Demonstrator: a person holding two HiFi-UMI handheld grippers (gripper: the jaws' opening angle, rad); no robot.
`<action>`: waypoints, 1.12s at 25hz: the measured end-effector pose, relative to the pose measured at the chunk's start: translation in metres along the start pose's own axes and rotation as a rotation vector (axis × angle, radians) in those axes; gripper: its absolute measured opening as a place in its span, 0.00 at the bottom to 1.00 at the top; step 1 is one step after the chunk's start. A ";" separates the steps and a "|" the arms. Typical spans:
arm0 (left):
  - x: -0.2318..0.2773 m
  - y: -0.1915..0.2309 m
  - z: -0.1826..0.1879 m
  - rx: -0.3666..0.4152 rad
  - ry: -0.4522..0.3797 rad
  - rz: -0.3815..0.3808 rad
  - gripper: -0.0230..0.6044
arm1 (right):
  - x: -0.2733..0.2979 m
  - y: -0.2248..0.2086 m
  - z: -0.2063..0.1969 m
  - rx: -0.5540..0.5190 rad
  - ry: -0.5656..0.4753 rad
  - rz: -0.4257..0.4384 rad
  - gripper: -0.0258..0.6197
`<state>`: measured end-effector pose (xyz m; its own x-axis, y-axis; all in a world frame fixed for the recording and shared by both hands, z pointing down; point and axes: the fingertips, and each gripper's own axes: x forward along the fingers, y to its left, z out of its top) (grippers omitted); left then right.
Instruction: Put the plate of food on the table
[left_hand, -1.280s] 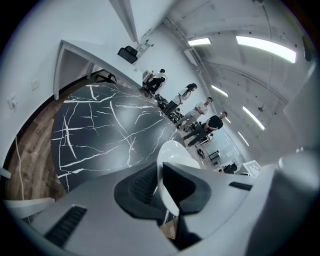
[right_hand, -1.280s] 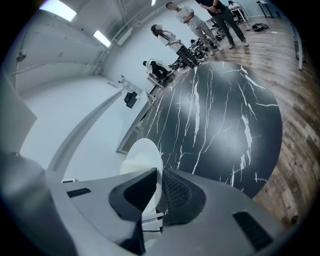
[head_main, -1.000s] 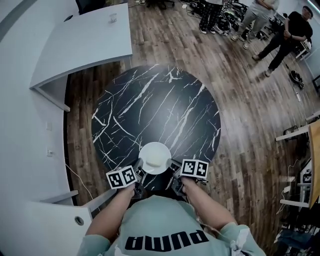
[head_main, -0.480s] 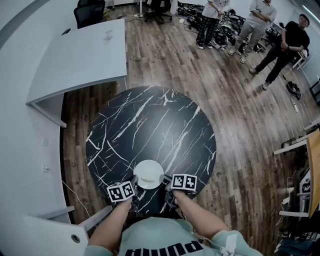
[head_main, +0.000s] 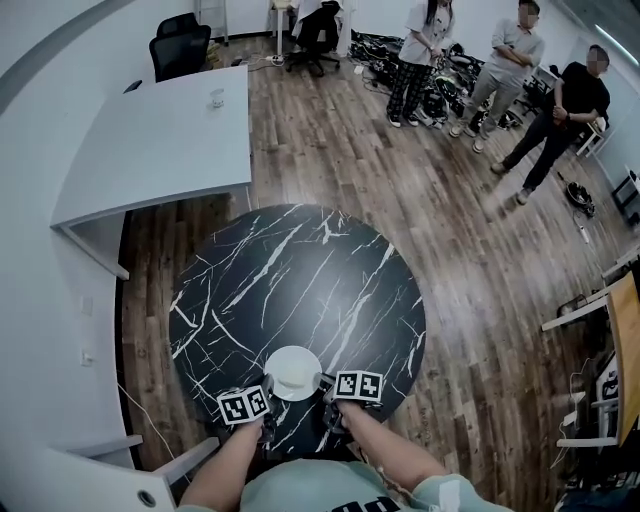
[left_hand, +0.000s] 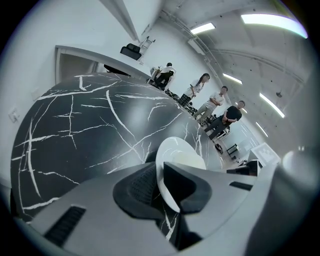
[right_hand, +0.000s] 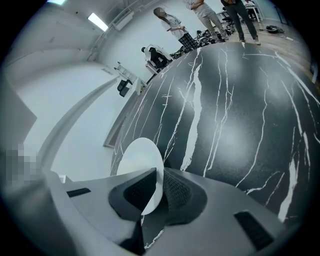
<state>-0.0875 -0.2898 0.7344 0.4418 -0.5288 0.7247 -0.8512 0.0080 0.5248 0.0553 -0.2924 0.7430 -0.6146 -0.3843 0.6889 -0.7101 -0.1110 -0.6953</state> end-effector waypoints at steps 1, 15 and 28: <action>0.001 0.001 -0.001 0.003 0.002 0.002 0.11 | 0.001 -0.001 -0.001 0.001 0.000 -0.006 0.10; 0.009 0.012 -0.015 0.044 0.050 0.057 0.14 | 0.003 -0.012 -0.001 0.062 -0.045 -0.010 0.13; -0.077 0.004 -0.006 0.037 -0.028 -0.002 0.06 | -0.067 0.040 -0.004 -0.055 -0.231 0.031 0.15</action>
<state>-0.1227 -0.2440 0.6835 0.4355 -0.5523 0.7108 -0.8607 -0.0242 0.5086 0.0671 -0.2676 0.6701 -0.5462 -0.5867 0.5978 -0.7135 -0.0480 -0.6990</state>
